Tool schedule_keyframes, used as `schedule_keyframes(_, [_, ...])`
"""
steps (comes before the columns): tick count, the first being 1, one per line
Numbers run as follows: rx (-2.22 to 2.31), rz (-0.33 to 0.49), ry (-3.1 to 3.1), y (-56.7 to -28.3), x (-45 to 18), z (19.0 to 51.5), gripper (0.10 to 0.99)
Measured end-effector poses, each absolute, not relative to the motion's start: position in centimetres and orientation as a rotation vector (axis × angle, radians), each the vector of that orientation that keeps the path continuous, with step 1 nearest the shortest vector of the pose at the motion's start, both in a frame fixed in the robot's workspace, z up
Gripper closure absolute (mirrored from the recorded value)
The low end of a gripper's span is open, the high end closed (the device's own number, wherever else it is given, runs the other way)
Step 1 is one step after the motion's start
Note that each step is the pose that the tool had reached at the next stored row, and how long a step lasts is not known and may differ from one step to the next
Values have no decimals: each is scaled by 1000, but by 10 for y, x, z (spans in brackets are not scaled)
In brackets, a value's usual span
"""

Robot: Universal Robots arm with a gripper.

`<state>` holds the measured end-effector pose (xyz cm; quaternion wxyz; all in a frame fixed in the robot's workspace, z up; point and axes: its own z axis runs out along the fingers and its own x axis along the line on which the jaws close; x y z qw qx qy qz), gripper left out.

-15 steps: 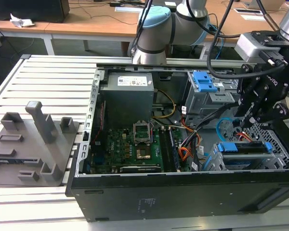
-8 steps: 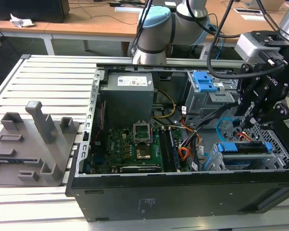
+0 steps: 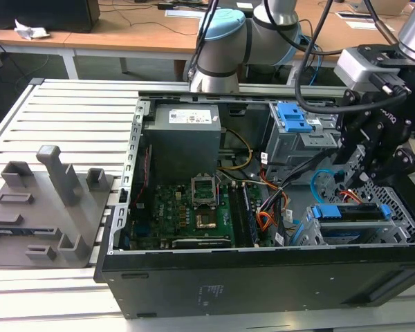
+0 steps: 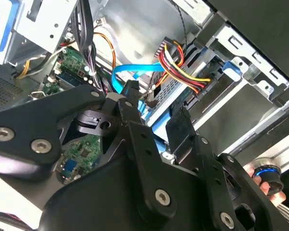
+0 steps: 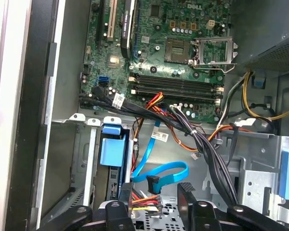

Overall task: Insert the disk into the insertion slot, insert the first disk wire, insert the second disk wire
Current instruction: 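Insert the second disk wire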

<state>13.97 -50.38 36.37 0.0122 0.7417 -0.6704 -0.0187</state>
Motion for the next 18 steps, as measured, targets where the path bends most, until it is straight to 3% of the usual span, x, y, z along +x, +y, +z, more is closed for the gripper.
schedule_keyframes(12, [2378, -27, -1982, -504, 128, 358, 600])
schedule_keyframes(13, [2377, -26, -1982, -504, 128, 358, 725])
schedule_keyframes(16, [2376, -23, -1980, -504, 128, 358, 906])
schedule_keyframes(18, [2375, -21, -1979, -504, 128, 358, 925])
